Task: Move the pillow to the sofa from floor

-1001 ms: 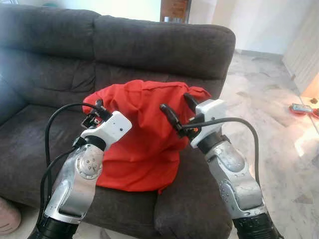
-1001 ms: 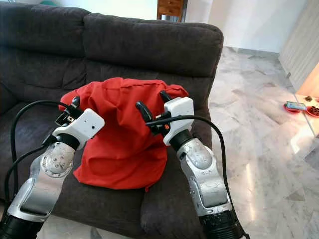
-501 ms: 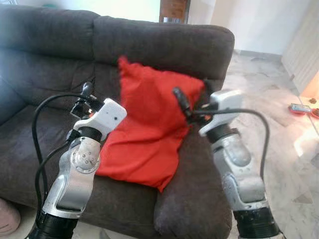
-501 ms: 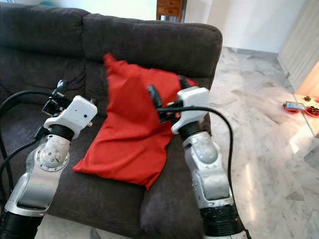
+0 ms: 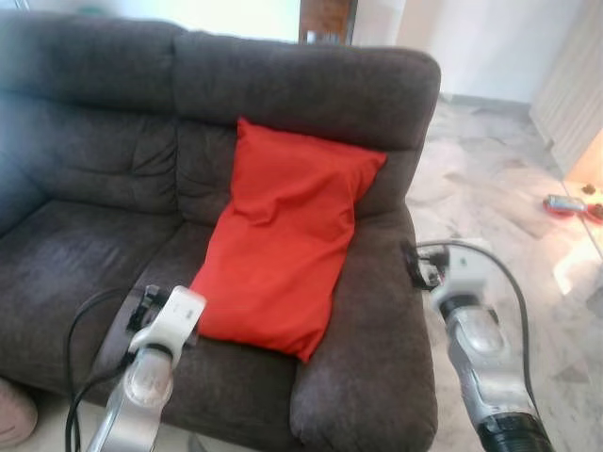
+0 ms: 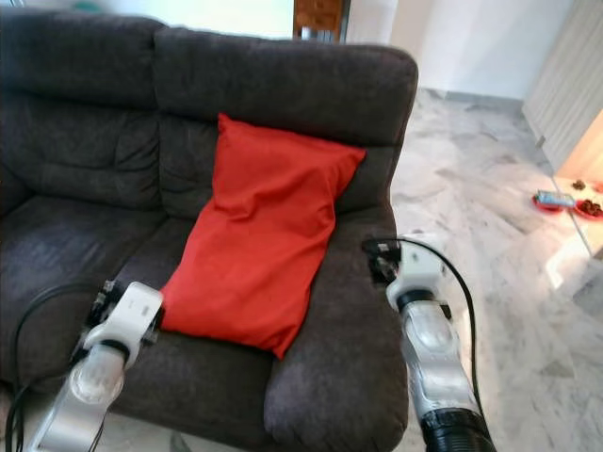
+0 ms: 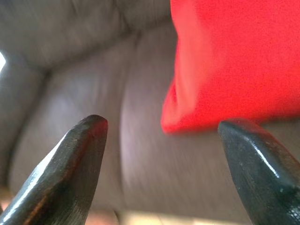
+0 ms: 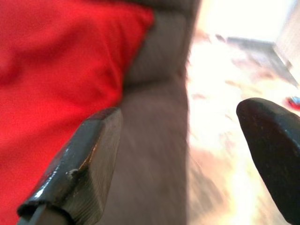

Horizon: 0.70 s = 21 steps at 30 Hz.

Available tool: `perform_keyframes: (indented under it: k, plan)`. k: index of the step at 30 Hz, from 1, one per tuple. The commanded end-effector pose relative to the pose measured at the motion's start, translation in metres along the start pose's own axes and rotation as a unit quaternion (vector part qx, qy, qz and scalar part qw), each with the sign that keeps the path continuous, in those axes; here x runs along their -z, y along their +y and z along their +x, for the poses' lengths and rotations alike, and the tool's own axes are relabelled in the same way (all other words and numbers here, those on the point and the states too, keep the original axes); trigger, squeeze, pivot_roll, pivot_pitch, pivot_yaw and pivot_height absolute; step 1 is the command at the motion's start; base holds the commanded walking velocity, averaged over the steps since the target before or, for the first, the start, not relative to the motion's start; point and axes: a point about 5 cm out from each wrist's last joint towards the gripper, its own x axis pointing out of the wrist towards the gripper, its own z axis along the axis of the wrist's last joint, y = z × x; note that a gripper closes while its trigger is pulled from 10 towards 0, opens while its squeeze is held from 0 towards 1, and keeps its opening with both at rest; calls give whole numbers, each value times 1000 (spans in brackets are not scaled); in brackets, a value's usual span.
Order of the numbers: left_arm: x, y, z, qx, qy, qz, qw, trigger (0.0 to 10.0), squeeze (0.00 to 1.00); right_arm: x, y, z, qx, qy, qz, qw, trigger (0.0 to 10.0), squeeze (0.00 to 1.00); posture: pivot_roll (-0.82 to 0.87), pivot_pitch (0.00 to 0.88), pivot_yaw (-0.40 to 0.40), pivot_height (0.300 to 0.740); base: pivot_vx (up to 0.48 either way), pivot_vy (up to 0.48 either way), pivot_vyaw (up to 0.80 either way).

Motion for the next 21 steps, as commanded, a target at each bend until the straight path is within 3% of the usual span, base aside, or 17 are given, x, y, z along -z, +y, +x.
perform_keyframes:
  k: [1, 3, 9, 10, 11, 17, 18, 19, 21]
  plan:
    - [13, -4, -2, 2, 19, -10, 1000, 10000, 0, 9, -8, -2, 15, 15, -9, 1000, 10000, 0, 84, 15, -48, 740, 0, 0, 0]
    - [44, -13, -11, 13, 68, -17, 997, 10000, 0, 37, -26, -10, 48, 77, -31, 995, 10000, 0, 89, 6, -50, 740, 0, 0, 0]
    - [83, -28, -26, 29, 131, -47, 990, 10000, 0, 94, -53, -44, 103, 214, -59, 970, 10000, 0, 81, 0, -47, 740, 0, 0, 0]
    - [83, -28, -26, 29, 131, -47, 990, 10000, 0, 94, -53, -44, 103, 214, -59, 970, 10000, 0, 81, 0, -47, 740, 0, 0, 0]
    - [90, -32, -28, 34, 140, -54, 988, 10000, 0, 107, -56, -54, 106, 244, -78, 961, 10000, 0, 84, 0, -46, 740, 0, 0, 0]
    - [108, -41, -36, 44, 162, -60, 984, 10000, 0, 139, -75, -92, 164, 324, -78, 929, 10000, 0, 84, 0, -39, 740, 0, 0, 0]
    - [110, -42, -37, 48, 165, -61, 983, 10000, 0, 147, -82, -105, 182, 351, -80, 915, 10000, 0, 83, 0, -37, 740, 0, 0, 0]
    - [110, -42, -37, 48, 165, -61, 983, 10000, 0, 147, -82, -105, 182, 351, -80, 915, 10000, 0, 83, 0, -37, 740, 0, 0, 0]
    - [115, -44, -39, 52, 173, -62, 982, 10000, 0, 162, -88, -127, 201, 395, -71, 894, 10000, 0, 79, 0, -33, 740, 0, 0, 0]
